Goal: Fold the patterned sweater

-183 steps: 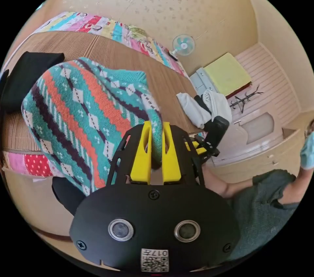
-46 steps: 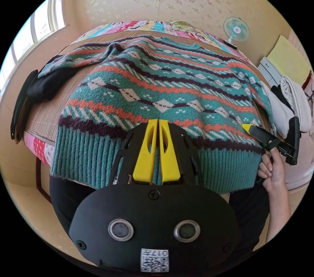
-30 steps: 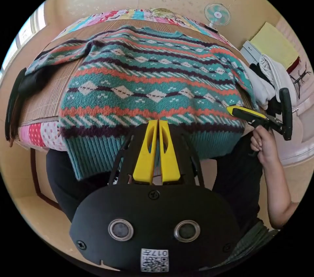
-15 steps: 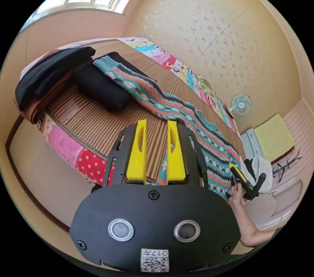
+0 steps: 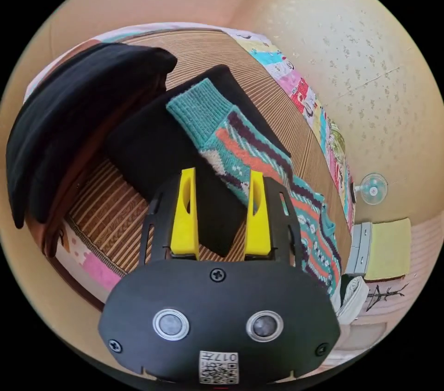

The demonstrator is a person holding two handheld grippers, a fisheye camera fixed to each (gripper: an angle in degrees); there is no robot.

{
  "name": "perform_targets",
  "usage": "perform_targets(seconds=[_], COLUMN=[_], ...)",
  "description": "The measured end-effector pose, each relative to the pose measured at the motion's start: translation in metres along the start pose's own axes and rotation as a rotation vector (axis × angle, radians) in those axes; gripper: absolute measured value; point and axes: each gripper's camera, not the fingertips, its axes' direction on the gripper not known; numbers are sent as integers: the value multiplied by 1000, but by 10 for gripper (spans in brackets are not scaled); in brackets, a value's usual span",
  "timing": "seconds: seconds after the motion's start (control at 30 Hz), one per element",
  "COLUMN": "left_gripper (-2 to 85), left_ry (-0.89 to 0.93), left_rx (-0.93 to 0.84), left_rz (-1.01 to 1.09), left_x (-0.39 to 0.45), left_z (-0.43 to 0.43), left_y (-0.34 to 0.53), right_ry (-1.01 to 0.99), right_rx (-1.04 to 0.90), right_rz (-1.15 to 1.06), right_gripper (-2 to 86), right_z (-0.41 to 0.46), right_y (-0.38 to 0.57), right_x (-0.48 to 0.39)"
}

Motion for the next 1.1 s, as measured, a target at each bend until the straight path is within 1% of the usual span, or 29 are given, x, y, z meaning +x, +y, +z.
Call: perform_targets(seconds=[0.07, 0.13, 0.17, 0.2, 0.23, 0.3, 0.33, 0.4, 0.43, 0.47, 0.5, 0.53, 0.57, 0.6, 0.63, 0.67, 0.7, 0.73, 0.8, 0.87, 0.93, 1.0, 1.03, 1.1], left_gripper=[109, 77, 49, 32, 29, 21, 21, 20, 20, 22, 25, 26, 32, 39, 44, 55, 63, 67, 74, 76, 78, 77, 75, 24], left_ry=[11, 24, 90, 142, 172, 293, 324, 459, 491, 554, 607, 627, 647, 633, 612, 545, 468, 437, 362, 329, 208, 15, -19, -101], left_rx=[37, 36, 43, 99, 132, 230, 252, 298, 303, 303, 282, 263, 205, 116, 65, -33, -94, -103, -76, -37, 7, 38, 30, -69], left_rz=[-58, -89, -72, -61, -48, 101, 156, 392, 448, 560, 665, 720, 835, 937, 976, 1025, 1032, 1025, 972, 975, 972, 918, 894, 818], left_x=[-4, 0, 9, 23, 34, 103, 126, 227, 251, 300, 346, 368, 408, 443, 456, 474, 476, 472, 435, 400, 363, 314, 301, 253], left_z=[-3, -9, -16, -30, -38, -71, -79, -102, -104, -103, -95, -88, -68, -38, -21, 16, 47, 58, 75, 70, 61, 53, 53, 70], left_y=[5, 10, 13, 23, 30, 61, 72, 133, 151, 191, 233, 254, 293, 330, 347, 376, 398, 405, 422, 427, 428, 423, 421, 416], right_ry=[-112, -258, -288, -330, -347, -329, -310, -305, -320, -329, -347, -361, -365, -367, -367, -368, -377, -393, -425, -458, -480, -486, -491, -492], right_rx=[9, 13, 15, 17, 19, 19, 20, 21, 21, 21, 22, 24, 25, 26, 28, 28, 29, 30, 36, 43, 48, 48, 48, 48], right_rz=[62, 123, 136, 153, 160, 151, 141, 139, 146, 151, 160, 165, 167, 167, 165, 165, 167, 172, 183, 194, 200, 202, 204, 205], right_gripper=[3, 3, 3, 3, 3, 2, 2, 2, 2, 2, 2, 2, 2, 2, 2, 2, 2, 2, 1, 1, 1, 2, 2, 2], right_z=[2, 7, 9, 12, 14, 15, 15, 16, 18, 19, 20, 21, 22, 22, 23, 23, 24, 26, 29, 31, 35, 36, 37, 38], right_y=[4, 10, 11, 14, 17, 19, 21, 23, 26, 27, 29, 31, 33, 35, 37, 38, 40, 42, 46, 50, 55, 57, 59, 60], right_x=[25, 54, 61, 70, 76, 77, 77, 81, 87, 90, 97, 103, 105, 109, 113, 115, 120, 126, 137, 147, 158, 165, 170, 176])
